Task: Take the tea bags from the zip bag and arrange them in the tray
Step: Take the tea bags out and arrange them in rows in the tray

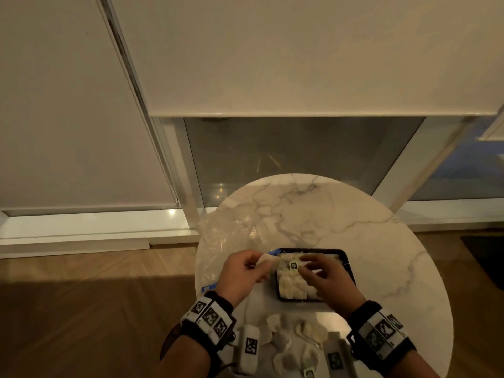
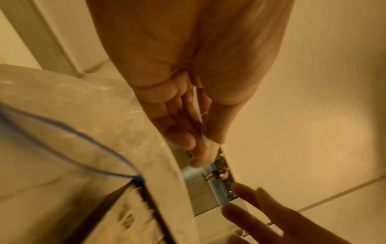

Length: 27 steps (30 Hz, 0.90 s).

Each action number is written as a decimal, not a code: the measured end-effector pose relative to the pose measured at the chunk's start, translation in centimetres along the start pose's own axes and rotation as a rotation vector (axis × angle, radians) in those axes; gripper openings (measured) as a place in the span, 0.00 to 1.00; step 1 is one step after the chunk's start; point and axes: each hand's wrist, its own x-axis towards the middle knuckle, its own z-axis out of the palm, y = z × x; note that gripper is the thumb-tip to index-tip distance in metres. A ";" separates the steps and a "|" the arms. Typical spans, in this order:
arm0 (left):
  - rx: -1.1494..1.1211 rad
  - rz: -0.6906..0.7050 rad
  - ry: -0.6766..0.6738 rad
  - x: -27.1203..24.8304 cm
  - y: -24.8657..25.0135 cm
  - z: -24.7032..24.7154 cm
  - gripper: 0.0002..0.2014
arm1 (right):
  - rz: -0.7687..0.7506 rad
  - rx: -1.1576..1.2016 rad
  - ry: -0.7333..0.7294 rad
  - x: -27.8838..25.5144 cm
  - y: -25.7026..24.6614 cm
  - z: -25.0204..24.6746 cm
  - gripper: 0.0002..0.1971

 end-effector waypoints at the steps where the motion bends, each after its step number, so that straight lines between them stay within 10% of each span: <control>1: -0.032 0.039 -0.013 0.0 1.5 0.0 0.05 | -0.032 0.043 0.010 0.1 -1.4 -0.3 0.12; 19: 0.296 0.319 -0.060 -0.2 8.8 3.6 0.14 | -0.435 -0.225 0.178 0.2 -4.6 -4.2 0.03; 24: 0.306 0.291 -0.074 0.1 8.4 5.2 0.15 | -0.376 -0.239 0.106 -0.1 -3.8 -5.7 0.07; 27: 0.312 0.276 -0.030 0.3 7.9 5.8 0.13 | -0.193 -0.164 0.336 0.2 -2.6 -6.7 0.08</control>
